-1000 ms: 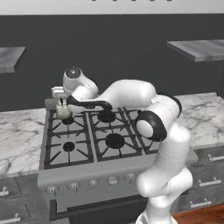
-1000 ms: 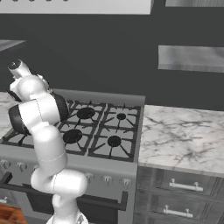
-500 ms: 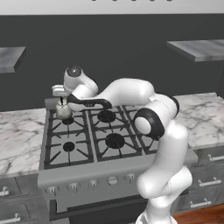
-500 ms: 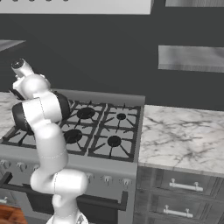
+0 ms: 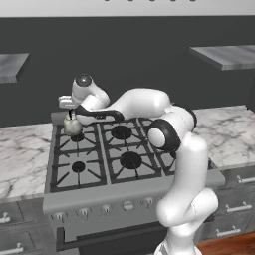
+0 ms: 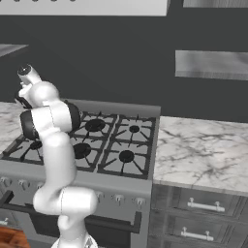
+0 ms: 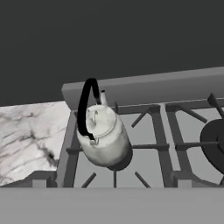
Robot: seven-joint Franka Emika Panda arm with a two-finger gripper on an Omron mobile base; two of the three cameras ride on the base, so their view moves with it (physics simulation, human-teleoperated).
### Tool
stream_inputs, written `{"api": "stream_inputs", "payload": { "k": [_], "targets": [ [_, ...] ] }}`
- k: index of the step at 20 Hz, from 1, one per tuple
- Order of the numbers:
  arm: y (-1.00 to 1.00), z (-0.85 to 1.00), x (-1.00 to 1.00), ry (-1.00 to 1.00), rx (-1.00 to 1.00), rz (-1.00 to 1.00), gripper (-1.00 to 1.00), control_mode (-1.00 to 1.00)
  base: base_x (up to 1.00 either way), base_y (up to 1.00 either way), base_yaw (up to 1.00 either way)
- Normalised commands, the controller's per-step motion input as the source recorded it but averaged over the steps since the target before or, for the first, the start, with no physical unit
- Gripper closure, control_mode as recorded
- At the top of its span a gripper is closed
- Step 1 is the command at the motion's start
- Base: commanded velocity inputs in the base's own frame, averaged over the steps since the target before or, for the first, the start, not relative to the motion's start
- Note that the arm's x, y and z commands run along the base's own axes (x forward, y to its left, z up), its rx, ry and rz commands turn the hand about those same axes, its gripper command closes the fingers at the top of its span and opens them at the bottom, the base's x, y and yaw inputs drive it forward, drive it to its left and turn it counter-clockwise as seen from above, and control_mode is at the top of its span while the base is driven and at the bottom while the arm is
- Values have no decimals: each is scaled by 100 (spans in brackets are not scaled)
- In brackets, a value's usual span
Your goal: The kettle is done boiling. Turn off the stove, then wait for 300 timesteps before moving the kettle to the dining table.
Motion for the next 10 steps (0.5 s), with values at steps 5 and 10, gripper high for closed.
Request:
{"api": "stream_inputs", "payload": {
  "k": [5, 10],
  "targets": [
    [22, -8, 36, 5, 0, 0, -100, -100, 0, 0, 0],
    [20, -7, 34, 5, 0, 0, -100, -100, 0, 0, 0]
  ]
}}
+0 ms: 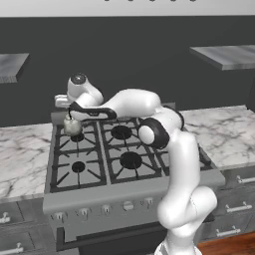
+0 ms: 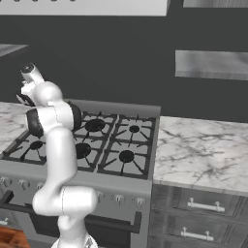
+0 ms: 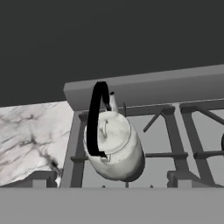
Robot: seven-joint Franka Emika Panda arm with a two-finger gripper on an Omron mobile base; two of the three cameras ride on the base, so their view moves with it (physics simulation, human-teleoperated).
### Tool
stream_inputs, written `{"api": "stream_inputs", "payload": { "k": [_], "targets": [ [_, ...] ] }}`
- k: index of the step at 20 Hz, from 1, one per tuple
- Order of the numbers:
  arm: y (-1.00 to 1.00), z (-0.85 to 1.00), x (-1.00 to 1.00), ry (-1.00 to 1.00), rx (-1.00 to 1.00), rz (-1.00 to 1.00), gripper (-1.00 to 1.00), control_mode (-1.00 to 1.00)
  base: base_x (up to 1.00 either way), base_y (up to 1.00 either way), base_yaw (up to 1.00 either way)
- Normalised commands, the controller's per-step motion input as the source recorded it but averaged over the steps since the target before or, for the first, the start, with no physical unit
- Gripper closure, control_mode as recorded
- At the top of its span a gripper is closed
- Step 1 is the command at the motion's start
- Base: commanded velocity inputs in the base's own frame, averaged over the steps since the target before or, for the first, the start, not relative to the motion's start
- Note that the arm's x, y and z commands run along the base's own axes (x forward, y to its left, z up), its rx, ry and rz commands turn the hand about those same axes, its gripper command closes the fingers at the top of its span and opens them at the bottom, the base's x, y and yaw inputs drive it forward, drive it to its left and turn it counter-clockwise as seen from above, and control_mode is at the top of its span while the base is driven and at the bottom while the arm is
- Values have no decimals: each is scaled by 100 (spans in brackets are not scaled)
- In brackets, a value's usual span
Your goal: The kettle is done boiling. Turn off the stove, then wait for 300 timesteps before moving the kettle to the dining table.
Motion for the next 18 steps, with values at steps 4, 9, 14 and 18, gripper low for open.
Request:
{"api": "stream_inputs", "payload": {
  "k": [4, 9, 14, 18],
  "targets": [
    [16, -8, 30, 5, 0, 0, -100, -100, 0, 0, 0],
    [16, -10, 28, 5, 0, 0, -100, -100, 0, 0, 0],
    [16, -18, 20, 3, 0, 0, -100, -100, 0, 0, 0],
    [12, -11, 20, 0, 0, 0, -100, -100, 0, 0, 0]
  ]
}}
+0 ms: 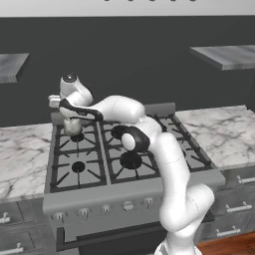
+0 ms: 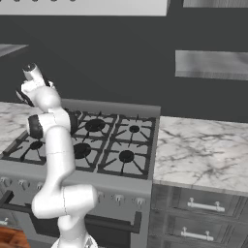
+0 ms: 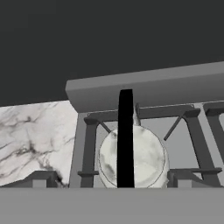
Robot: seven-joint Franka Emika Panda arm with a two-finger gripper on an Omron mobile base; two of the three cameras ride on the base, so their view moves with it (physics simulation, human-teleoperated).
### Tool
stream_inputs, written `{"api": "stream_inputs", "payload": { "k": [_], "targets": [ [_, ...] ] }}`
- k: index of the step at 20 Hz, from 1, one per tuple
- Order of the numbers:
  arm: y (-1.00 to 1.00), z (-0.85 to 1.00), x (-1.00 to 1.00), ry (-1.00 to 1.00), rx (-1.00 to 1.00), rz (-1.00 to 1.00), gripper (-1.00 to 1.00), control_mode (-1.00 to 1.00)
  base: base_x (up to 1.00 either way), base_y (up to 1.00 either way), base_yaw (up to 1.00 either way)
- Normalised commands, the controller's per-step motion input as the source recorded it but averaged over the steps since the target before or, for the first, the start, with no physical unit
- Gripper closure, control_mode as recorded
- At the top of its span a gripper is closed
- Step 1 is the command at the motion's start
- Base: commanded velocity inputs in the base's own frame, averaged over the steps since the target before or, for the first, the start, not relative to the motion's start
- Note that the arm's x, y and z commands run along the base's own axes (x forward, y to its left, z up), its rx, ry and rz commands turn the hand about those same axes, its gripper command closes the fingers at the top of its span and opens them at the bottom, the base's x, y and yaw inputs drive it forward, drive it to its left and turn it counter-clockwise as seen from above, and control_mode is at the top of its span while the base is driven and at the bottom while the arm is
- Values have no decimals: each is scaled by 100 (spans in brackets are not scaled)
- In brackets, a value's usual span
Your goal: The kettle is done boiling. Turn off the stove, then wait for 300 timesteps before moving the kettle to the dining table.
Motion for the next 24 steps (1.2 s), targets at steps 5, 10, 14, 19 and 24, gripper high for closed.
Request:
{"api": "stream_inputs", "payload": {
  "k": [5, 10, 14, 19, 24],
  "targets": [
    [5, -9, 18, 0, 0, 0, -100, -100, 0, 0, 0],
    [5, -18, 5, 0, 0, 0, -100, -100, 0, 0, 0],
    [1, -23, 1, 0, 0, 0, -100, -100, 0, 0, 0],
    [0, -18, 1, 0, 0, 0, -100, -100, 0, 0, 0],
    [0, -26, 1, 0, 0, 1, 100, -100, 0, 0, 0]
  ]
}}
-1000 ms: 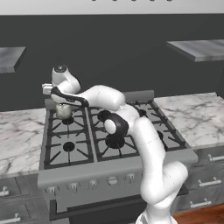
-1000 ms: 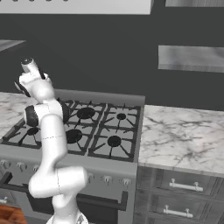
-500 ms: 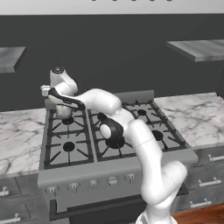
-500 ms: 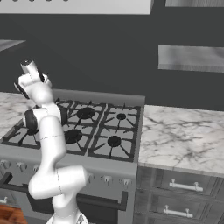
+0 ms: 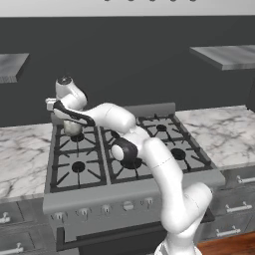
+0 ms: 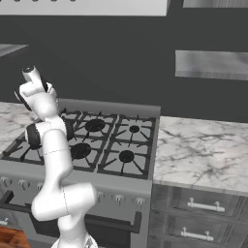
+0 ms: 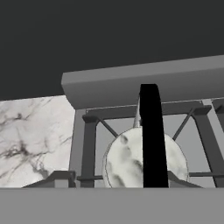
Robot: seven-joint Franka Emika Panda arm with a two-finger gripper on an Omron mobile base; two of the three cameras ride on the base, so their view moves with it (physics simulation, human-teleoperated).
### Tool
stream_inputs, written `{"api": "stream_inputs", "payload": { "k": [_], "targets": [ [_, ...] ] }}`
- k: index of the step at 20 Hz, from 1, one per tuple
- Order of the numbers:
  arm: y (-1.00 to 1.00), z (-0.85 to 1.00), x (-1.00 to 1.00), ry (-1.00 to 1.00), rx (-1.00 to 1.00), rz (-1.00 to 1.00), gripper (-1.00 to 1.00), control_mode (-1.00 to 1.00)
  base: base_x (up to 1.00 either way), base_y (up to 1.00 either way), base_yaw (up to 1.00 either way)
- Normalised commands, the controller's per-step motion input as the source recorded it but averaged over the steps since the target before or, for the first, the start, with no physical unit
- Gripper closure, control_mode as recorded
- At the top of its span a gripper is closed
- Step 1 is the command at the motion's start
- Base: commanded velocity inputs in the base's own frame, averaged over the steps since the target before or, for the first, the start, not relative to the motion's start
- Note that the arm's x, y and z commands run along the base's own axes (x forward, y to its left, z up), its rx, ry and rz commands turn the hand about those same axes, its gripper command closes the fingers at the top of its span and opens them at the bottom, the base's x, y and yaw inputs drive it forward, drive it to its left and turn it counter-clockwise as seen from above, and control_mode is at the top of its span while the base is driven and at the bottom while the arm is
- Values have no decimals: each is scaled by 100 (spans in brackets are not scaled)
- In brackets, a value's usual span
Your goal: The kettle is done boiling. Turn off the stove, then wait for 300 timesteps before moving the kettle to the dining table.
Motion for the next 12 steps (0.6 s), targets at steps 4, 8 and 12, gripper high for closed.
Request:
{"api": "stream_inputs", "payload": {
  "k": [4, 8, 12],
  "targets": [
    [0, -19, 2, 0, 3, 1, 100, -100, 0, 0, 0],
    [0, -9, 0, 0, 1, 0, 100, -100, 0, 0, 0],
    [0, 1, -18, -3, 0, -4, 100, -100, 0, 0, 0]
  ]
}}
